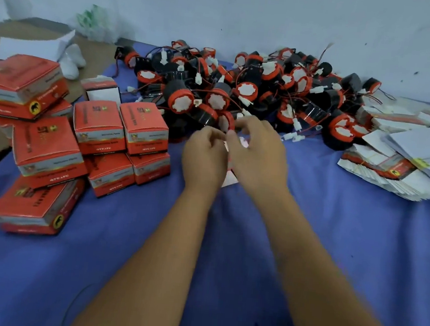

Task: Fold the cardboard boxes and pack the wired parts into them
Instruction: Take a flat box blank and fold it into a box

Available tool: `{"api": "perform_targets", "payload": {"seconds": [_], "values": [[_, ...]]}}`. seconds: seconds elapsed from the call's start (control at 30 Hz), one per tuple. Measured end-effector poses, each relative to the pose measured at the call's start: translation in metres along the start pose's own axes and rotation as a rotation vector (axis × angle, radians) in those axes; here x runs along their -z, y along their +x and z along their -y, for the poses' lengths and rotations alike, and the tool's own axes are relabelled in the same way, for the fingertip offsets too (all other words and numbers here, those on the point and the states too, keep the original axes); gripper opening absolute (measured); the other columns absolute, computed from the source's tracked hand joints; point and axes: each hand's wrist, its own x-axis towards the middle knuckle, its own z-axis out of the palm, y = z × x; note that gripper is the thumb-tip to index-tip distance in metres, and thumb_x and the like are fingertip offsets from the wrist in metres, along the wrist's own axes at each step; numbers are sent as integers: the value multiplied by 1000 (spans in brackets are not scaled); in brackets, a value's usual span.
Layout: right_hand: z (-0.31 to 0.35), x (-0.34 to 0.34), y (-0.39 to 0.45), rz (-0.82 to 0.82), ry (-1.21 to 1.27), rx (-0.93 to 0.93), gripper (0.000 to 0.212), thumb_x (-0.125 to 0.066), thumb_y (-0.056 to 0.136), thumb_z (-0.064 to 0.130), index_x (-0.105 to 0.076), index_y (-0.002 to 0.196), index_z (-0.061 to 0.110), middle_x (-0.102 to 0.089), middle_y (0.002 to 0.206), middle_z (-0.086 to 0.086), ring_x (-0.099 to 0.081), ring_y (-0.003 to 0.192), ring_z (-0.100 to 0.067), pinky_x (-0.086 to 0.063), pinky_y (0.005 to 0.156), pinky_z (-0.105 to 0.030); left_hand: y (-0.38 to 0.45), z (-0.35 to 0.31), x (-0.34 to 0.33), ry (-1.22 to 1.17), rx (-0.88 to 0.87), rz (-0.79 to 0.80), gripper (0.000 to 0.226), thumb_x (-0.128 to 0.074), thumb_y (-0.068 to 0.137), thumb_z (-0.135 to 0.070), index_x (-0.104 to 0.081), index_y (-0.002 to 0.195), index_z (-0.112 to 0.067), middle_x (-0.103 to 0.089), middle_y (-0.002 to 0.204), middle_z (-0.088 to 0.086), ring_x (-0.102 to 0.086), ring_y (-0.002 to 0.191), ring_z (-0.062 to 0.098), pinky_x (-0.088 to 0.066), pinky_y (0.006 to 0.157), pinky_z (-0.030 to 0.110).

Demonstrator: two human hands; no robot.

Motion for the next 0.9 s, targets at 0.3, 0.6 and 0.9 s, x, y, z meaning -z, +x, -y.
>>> {"api": "perform_targets", "payload": {"seconds": [0.3,0.6,0.9], "values": [[-70,20,-10,180,211,-381,48,-60,90,40,-52,135,24,-56,95,17,-55,89,-2,-42,68,-19,-6,3,-17,527,-199,227,22,-50,92,-22,-68,104,-22,-58,116,6,-55,108,30,-41,91,41],[-71,36,-7,30,854,-434,15,-59,94,7,-66,92,19,-72,82,-1,-68,75,-15,-58,69,-31,-6,-10,-15,-121,-150,142,23,-53,95,-10,-61,114,-20,-52,115,-6,-52,102,7,-47,89,30],[-51,12,-12,-175,611,-100,30,-55,87,-6,-64,85,23,-61,77,15,-59,79,-10,-50,76,-30,-11,-25,3,-589,-203,136,70,-55,101,-15,-13,156,-26,-16,162,-6,-21,148,10,-29,120,41]]}}
